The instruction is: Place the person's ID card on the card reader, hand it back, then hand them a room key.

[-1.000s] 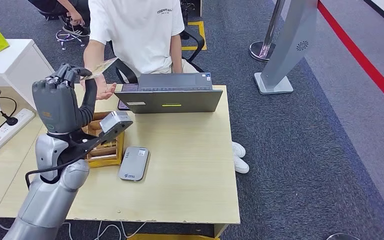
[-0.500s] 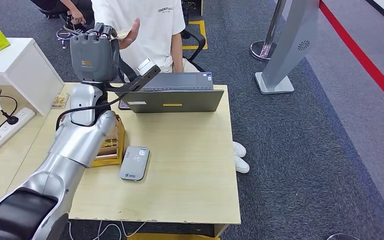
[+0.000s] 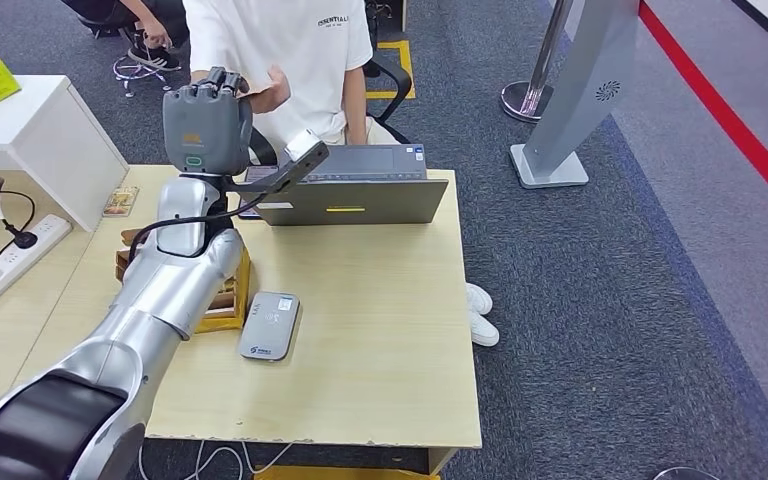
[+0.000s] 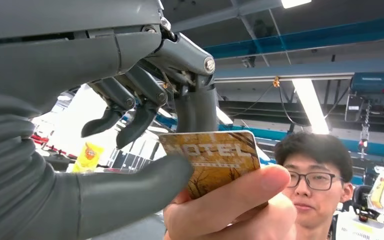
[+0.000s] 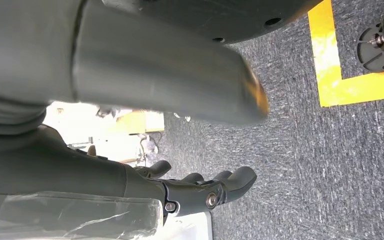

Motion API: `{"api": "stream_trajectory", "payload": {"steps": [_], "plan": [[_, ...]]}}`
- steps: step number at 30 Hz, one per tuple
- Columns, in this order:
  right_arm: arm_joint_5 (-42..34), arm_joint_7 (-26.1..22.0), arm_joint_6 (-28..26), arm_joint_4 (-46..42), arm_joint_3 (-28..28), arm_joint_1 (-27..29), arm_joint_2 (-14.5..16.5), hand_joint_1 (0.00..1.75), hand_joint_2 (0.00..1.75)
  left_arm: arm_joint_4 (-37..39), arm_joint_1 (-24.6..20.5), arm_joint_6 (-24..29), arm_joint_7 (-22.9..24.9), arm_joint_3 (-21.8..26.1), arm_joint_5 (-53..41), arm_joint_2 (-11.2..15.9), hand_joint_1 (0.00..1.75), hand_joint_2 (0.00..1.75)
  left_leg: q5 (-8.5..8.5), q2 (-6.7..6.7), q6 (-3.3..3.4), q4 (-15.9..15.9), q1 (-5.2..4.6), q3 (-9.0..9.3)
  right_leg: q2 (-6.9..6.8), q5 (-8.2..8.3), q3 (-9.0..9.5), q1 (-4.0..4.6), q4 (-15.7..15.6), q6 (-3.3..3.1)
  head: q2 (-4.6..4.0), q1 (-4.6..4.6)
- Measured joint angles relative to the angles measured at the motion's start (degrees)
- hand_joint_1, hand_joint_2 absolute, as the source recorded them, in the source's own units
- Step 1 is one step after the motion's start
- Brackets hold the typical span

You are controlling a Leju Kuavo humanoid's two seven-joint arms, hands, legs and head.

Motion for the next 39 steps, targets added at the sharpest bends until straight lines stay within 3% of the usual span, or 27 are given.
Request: {"api": "stream_trajectory", "payload": {"steps": [14,18,22,27,28,29,32,34,39], "plan": [[-0.67,0.13,0.44,0.00,-0.01,0.01,-0.04,0.00,1.75,2.56,-0.99,0.04,-1.51,0.23,2.80,0.36,0.00,1.75,0.00,0.00,0.00,0.00,0.00,-0.02,0.00,0.00,0.00,0.00,0.00,0.00,0.00,0.00],[-0.84,0.13,0.54,0.00,-0.01,0.04,-0.09,0.00,0.00,2.59,-0.90,-0.43,-4.16,1.01,7.18,1.93,0.00,1.75,0.00,0.01,0.00,-0.01,0.00,-0.02,0.01,0.00,0.00,0.00,0.03,0.00,0.00,0.01],[-1.31,0.05,0.58,0.00,-0.03,0.04,-0.11,0.00,0.00,2.53,-0.07,-2.74,-9.34,3.61,16.28,4.74,0.00,1.75,0.00,0.08,0.00,-0.04,0.02,-0.01,0.10,0.00,0.00,0.01,0.08,-0.01,0.00,0.03],[-1.42,-0.01,0.61,0.00,-0.05,0.05,-0.11,0.00,0.00,2.51,0.39,-3.33,-10.78,4.64,18.85,6.11,0.00,1.75,-0.01,0.21,-0.01,-0.06,0.02,0.03,0.23,0.00,-0.02,0.01,0.10,-0.01,0.00,0.05],[-1.51,-0.08,0.64,0.00,-0.06,0.09,-0.13,0.00,0.00,2.51,0.87,-3.75,-11.98,5.94,21.05,7.77,0.00,1.75,-0.02,0.33,-0.03,-0.07,0.03,0.04,0.36,0.00,-0.06,0.01,0.12,-0.02,0.00,0.05],[-1.61,-0.23,0.61,0.00,-0.08,0.20,-0.18,0.00,0.00,3.05,1.84,-5.33,-13.86,9.41,26.00,12.18,0.00,1.75,-0.04,0.56,-0.09,-0.11,0.05,0.04,0.60,0.00,-0.15,0.01,0.20,-0.07,0.00,0.09],[-1.78,-0.56,0.37,0.00,-0.16,0.66,-0.39,0.00,0.00,6.35,5.56,-11.83,-19.42,23.50,42.14,29.13,0.00,1.75,-0.15,1.31,-0.37,-0.21,0.11,0.08,1.37,-0.04,-0.57,0.03,0.39,-0.34,0.00,0.04],[-1.77,-0.49,0.20,0.00,-0.19,0.85,-0.49,0.00,0.00,8.07,7.06,-13.68,-20.39,28.90,45.37,34.48,0.00,1.75,-0.16,1.18,-0.44,-0.22,0.14,0.00,1.26,-0.14,-0.63,0.07,0.40,-0.48,0.00,-0.06],[-1.77,-0.44,-0.40,0.00,-0.21,0.55,-0.57,0.00,0.00,11.02,13.86,-19.32,-17.71,40.68,57.56,42.70,0.00,1.75,-0.31,1.09,-0.62,-0.31,0.13,0.06,1.18,-0.32,-0.49,0.09,0.39,-0.63,0.00,0.14]]}}
